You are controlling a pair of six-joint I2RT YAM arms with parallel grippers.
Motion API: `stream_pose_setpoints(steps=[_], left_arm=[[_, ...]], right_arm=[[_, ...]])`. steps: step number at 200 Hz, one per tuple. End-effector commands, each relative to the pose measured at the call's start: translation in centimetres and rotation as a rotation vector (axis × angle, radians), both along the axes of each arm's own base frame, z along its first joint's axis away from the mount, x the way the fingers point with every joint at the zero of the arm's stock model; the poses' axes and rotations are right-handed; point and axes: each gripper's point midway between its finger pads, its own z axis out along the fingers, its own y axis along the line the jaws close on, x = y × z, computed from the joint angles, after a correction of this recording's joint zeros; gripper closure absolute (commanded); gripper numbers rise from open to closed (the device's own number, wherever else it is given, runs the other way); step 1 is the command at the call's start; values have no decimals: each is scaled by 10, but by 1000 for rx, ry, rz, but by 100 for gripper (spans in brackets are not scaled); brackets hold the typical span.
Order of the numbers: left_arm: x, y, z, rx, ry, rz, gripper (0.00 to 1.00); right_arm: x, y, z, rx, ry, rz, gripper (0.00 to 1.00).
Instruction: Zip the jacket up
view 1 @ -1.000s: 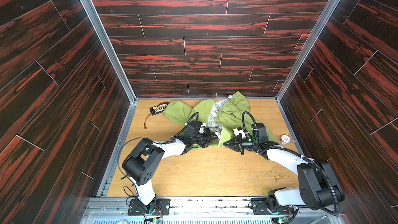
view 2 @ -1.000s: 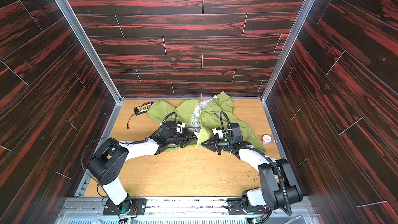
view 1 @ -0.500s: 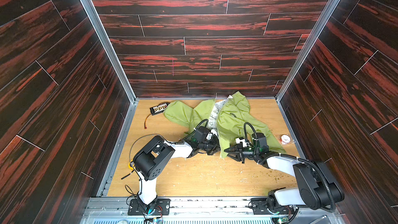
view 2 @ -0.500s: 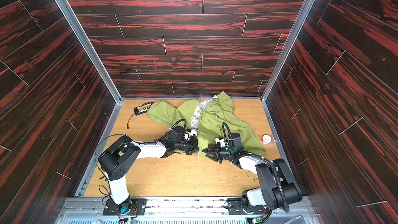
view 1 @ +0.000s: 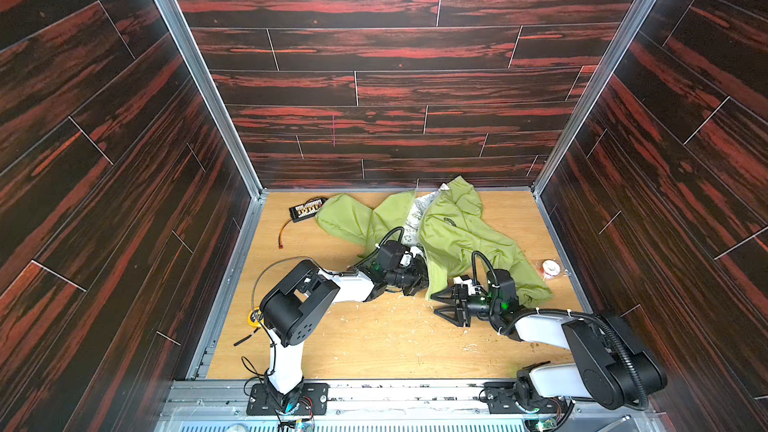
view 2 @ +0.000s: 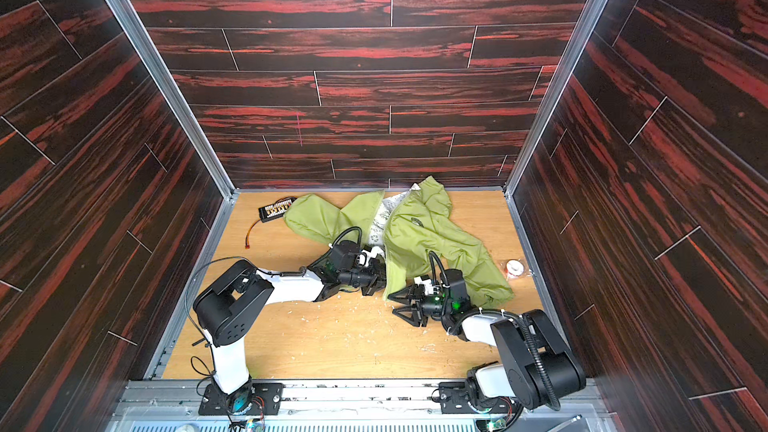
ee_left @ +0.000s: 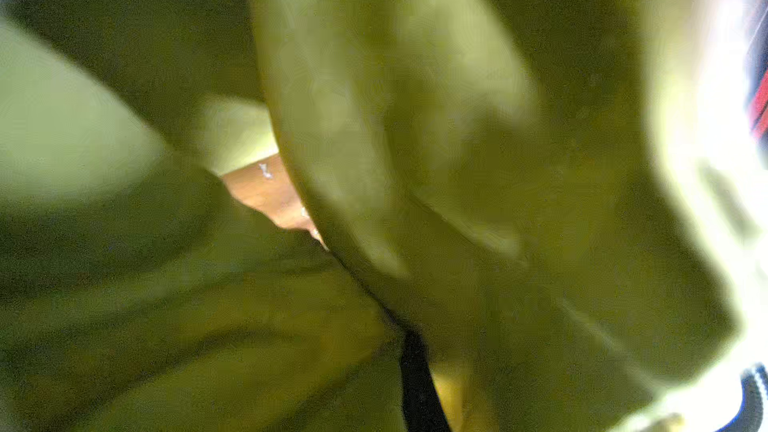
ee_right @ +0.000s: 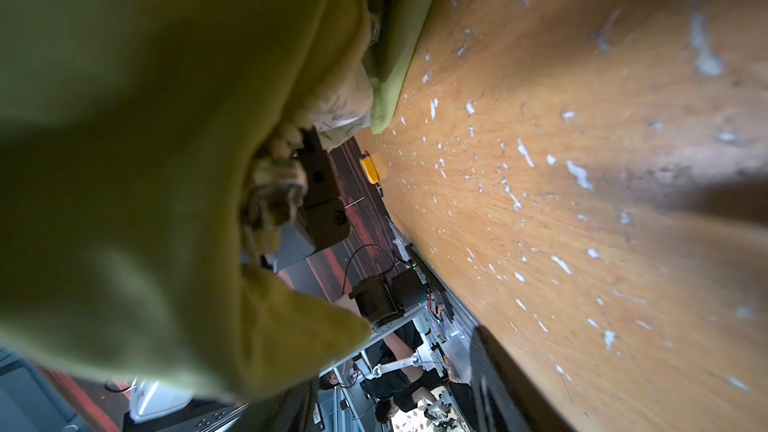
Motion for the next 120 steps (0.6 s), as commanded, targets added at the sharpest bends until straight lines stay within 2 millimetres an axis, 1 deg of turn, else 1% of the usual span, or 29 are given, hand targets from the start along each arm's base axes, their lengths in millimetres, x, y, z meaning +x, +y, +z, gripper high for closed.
stream_pose_setpoints(steps=[1,7,15,29,69,87,120], left_arm=[[1,-11,15,-54,-18,-20,100],[0,-12,16,-56,-19,-23,100],[1,-12,16,-56,-18,-22,100],[1,-12,18,-62,-20,-24,100],[0,-13,23,-72,-24,-26,100],[0,-13,26,-75,-28,-26,100],[0,-12,27,-75,-30,-22,100]], right_arm=[[9,8,25,59,-88,-18,40],[10,9,26,63,-90,-23,40],[12,11,34,85,-127,-25,40],[15,12,39,94,-146,-32,41],[20,12,41,88,-164,-51,58],[22,12,44,91,-176,-52,64],[23,12,48,87,-192,-52,66]])
